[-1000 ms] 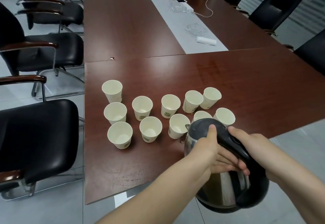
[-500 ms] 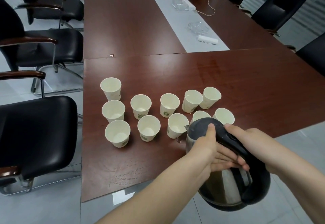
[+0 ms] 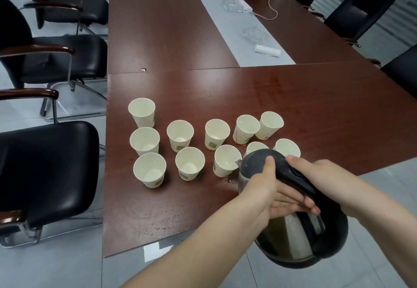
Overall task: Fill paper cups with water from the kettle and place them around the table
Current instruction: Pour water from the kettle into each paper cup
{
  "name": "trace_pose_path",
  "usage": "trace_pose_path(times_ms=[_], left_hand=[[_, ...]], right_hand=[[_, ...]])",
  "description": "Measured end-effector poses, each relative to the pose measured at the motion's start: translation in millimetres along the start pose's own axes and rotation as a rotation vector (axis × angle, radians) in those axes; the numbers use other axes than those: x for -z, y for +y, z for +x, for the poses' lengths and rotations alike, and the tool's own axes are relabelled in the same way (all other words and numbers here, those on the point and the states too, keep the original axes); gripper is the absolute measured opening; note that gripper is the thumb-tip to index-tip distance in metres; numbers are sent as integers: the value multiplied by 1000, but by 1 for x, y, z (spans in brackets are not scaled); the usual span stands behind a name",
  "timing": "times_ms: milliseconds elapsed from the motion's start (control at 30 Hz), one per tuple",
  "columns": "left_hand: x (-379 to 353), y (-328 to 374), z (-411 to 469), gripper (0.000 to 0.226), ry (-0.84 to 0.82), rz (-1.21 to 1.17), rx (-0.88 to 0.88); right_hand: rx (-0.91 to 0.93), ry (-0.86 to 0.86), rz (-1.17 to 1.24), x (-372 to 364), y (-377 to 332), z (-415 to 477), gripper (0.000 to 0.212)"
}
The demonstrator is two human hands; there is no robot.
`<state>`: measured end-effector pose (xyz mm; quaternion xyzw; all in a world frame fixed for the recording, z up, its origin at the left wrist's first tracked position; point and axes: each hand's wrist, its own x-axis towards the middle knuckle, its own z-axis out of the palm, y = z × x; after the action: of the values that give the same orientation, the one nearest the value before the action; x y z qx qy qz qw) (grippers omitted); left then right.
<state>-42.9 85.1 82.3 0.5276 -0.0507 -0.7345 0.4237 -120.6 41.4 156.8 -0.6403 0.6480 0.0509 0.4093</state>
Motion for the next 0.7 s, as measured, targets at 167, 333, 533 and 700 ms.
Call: trace_pose_path(times_ms=[167,333,533,700], left_hand=[[-1,0,-1,87,-5,-17,1],[-3,1,-3,87,-6,-27,7],[-6,0,-2,87,-12,-29,13],[-6,-1,-2,87,-15,-33,14]], right_hand=[[-9,-9,-5,2,-2,-2,62],[-22,-16,-9,4,-4,-4,62],[-45,-30,-20,6,-7,-6,57],[-44,-30,-32,7,-7,-8,57]])
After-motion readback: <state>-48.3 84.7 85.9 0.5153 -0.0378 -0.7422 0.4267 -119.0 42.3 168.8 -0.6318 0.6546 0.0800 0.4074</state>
